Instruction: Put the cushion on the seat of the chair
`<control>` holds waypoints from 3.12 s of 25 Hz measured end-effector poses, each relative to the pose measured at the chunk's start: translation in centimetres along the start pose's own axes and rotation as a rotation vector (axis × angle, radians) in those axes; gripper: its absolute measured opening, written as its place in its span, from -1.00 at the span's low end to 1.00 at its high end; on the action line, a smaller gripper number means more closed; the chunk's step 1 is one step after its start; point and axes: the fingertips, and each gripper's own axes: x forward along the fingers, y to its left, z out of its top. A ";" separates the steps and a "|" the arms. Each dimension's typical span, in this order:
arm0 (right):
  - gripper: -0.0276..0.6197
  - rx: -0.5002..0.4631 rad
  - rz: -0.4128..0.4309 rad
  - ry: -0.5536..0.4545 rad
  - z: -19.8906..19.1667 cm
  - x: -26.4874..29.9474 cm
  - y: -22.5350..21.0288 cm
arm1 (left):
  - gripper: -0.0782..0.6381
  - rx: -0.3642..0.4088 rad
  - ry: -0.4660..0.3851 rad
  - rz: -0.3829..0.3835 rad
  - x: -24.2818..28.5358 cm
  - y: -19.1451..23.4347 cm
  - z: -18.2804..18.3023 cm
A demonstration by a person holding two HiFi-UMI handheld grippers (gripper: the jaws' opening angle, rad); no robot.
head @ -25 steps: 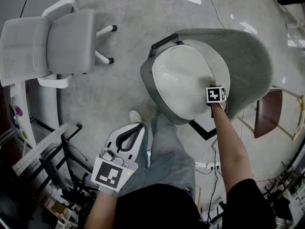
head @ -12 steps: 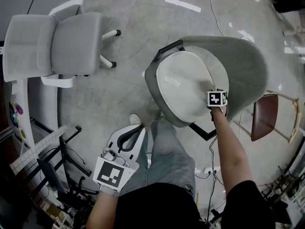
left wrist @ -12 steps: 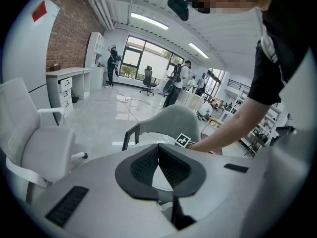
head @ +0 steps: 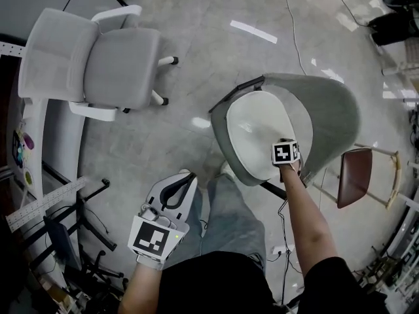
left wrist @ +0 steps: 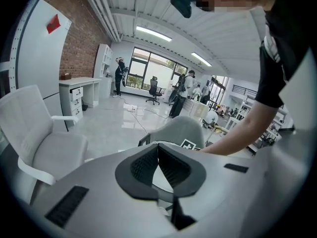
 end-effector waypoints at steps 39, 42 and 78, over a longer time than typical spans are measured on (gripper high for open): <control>-0.89 -0.242 0.432 -0.819 23.5 -42.8 32.6 | -0.75 0.022 -0.363 0.175 -19.9 11.2 8.2; -0.89 -0.255 0.446 -0.914 24.7 -46.6 32.6 | -0.75 0.044 -0.374 0.157 -19.7 10.9 9.3; -0.89 -0.309 0.414 -1.298 26.3 -60.3 23.5 | -0.75 0.225 -0.561 0.053 -18.2 3.7 22.3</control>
